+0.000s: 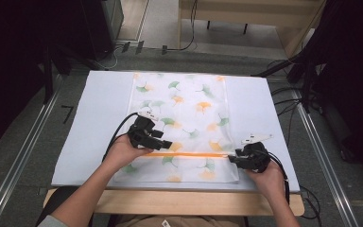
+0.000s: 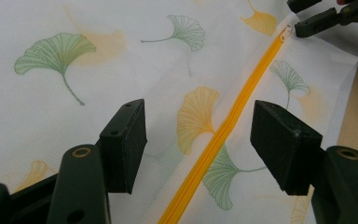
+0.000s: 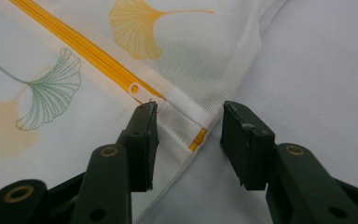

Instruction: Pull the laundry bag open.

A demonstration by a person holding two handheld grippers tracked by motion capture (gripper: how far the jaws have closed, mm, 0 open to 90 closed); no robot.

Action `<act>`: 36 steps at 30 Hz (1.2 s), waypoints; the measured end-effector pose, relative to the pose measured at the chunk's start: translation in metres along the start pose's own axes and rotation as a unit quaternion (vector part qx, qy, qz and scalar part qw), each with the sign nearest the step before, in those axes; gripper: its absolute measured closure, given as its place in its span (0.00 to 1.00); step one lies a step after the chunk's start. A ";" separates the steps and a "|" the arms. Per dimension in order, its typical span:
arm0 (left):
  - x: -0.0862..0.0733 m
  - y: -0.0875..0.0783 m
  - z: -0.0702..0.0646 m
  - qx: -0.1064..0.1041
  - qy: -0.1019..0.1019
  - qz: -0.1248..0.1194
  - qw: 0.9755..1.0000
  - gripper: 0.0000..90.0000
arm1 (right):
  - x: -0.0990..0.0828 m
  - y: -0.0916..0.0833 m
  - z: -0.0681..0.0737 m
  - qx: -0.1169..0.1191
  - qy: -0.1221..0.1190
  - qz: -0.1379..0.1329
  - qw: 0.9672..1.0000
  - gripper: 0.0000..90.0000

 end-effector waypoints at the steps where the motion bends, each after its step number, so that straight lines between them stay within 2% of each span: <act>1: 0.000 0.000 0.000 0.001 0.000 0.000 1.000 0.41 | 0.000 0.001 0.001 -0.004 0.000 -0.001 1.000 0.66; 6: 0.000 -0.001 -0.001 -0.003 0.003 -0.009 1.000 0.44 | 0.001 0.003 0.005 -0.014 0.000 -0.004 1.000 0.71; 11: 0.000 -0.001 -0.004 -0.004 0.017 -0.018 1.000 0.52 | 0.002 0.003 0.007 -0.014 -0.003 0.000 1.000 0.81; 15: 0.000 0.002 -0.008 -0.014 0.027 -0.024 0.999 0.58 | 0.004 0.004 0.009 -0.005 -0.002 0.005 1.000 0.90; 17: 0.000 0.004 -0.010 -0.018 0.032 -0.026 0.999 0.60 | 0.005 0.003 0.007 0.006 0.007 0.009 1.000 0.93; 19: 0.000 0.006 -0.012 -0.019 0.035 -0.022 0.999 0.61 | 0.006 0.003 0.005 0.017 0.027 0.016 0.999 0.94; 23: 0.001 0.009 -0.014 -0.024 0.031 -0.022 0.999 0.61 | 0.007 0.001 0.003 0.030 0.038 0.017 0.999 0.94; 25: 0.003 0.012 -0.016 -0.030 0.023 -0.022 0.999 0.55 | 0.009 -0.003 0.002 0.037 0.042 0.012 0.998 0.94; 27: 0.003 0.013 -0.017 -0.036 0.019 -0.023 0.999 0.53 | 0.010 -0.006 0.002 0.039 0.043 0.008 0.998 0.94; 32: 0.005 0.017 -0.024 -0.046 0.033 -0.031 0.998 0.52 | 0.012 -0.016 0.003 0.055 0.047 -0.008 0.997 0.94; 36: 0.007 0.022 -0.031 -0.058 0.040 -0.029 0.997 0.53 | 0.015 -0.023 0.009 0.052 0.034 -0.015 0.998 0.94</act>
Point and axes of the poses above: each handheld gripper's, and its own axes: y roughly forward along the jaws, x roughly out of its top, z roughly to its left, the point moved 1 cm from there along y, roughly forward along the jaws, and after that the axes turned 7 degrees about y, right-handed, at the moved point
